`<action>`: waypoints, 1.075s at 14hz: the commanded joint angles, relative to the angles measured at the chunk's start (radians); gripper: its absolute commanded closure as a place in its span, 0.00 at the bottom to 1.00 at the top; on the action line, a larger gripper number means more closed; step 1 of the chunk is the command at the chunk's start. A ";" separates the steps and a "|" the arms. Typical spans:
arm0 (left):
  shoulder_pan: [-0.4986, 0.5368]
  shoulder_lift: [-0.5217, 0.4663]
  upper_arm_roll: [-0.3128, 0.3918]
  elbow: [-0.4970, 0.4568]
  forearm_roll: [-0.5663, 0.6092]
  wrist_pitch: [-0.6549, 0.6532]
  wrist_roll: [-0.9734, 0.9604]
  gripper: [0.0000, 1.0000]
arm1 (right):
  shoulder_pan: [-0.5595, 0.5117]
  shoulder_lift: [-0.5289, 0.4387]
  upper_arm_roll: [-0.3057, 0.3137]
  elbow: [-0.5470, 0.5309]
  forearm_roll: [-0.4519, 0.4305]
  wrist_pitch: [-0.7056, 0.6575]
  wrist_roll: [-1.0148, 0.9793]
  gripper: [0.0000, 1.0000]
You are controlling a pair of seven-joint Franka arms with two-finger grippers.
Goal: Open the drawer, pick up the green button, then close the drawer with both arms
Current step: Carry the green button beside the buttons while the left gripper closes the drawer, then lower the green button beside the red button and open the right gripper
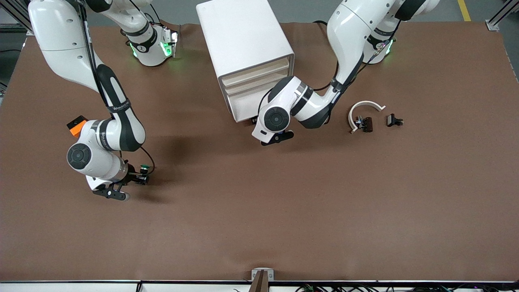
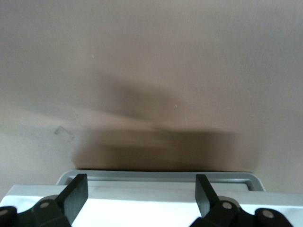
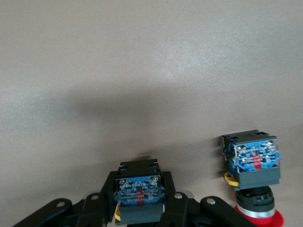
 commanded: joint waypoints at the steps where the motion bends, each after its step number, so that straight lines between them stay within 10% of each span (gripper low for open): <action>1: -0.028 0.013 -0.006 -0.001 -0.025 -0.011 -0.016 0.00 | -0.011 0.009 0.011 0.012 -0.002 0.006 0.020 1.00; 15: -0.016 0.048 -0.028 -0.004 -0.272 -0.090 -0.041 0.00 | -0.008 0.027 0.011 0.012 -0.014 0.021 0.010 1.00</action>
